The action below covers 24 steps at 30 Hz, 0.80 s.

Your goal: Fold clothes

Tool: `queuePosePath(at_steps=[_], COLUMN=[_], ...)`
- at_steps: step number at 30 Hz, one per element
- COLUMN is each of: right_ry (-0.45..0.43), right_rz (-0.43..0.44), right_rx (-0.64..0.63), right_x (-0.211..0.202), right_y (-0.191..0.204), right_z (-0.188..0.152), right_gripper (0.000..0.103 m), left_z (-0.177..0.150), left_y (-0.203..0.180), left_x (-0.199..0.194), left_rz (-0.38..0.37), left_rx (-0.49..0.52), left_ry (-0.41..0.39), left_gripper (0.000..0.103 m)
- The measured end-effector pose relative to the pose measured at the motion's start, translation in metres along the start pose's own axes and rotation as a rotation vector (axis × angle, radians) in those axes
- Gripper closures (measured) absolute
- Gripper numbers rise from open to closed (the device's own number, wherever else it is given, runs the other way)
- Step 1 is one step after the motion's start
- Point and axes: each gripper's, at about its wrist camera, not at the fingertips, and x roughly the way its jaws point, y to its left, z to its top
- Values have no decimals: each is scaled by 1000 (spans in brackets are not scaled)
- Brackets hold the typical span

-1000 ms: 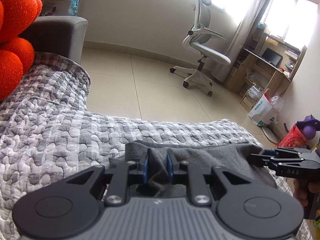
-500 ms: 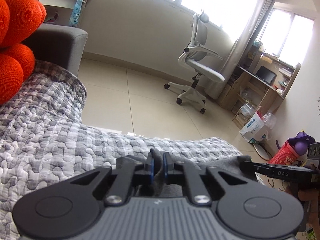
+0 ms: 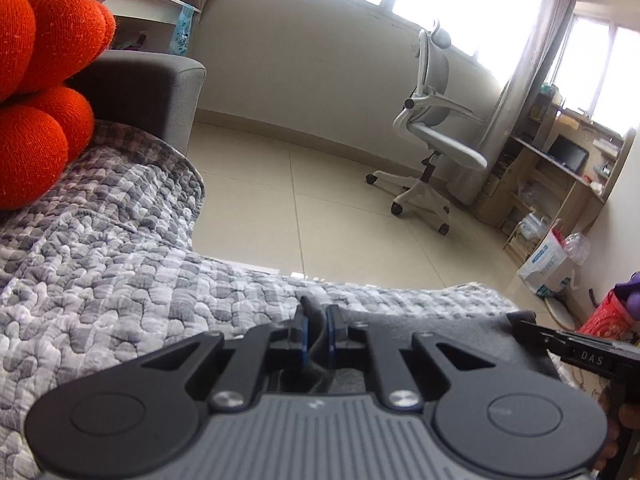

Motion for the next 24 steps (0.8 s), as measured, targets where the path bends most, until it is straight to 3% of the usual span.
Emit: queuePosePath(at_steps=[8,10,16,21,24], right_ry=[28,35,49,61,63], right_rz=[-63,-79,-137,-171,-176], right_rx=[-20,-36,-51,-70,-68], right_x=[5,6,6,8,4], right_y=[6,9,19,22,20], right_z=[-6,-6,-5,-7,-5], right_gripper=[92,92,92,92,86], left_z=[-6,-4,3,11,14], left_y=[-4,-5,2,18,23], left_x=[5,4,-6,-16,-23], left_rz=[23,31,28,16,14], left_rx=[33,26,-21,-121,-154], left_ry=[15,12,-5,-24,-31], left_gripper=[91,84,76,75,73])
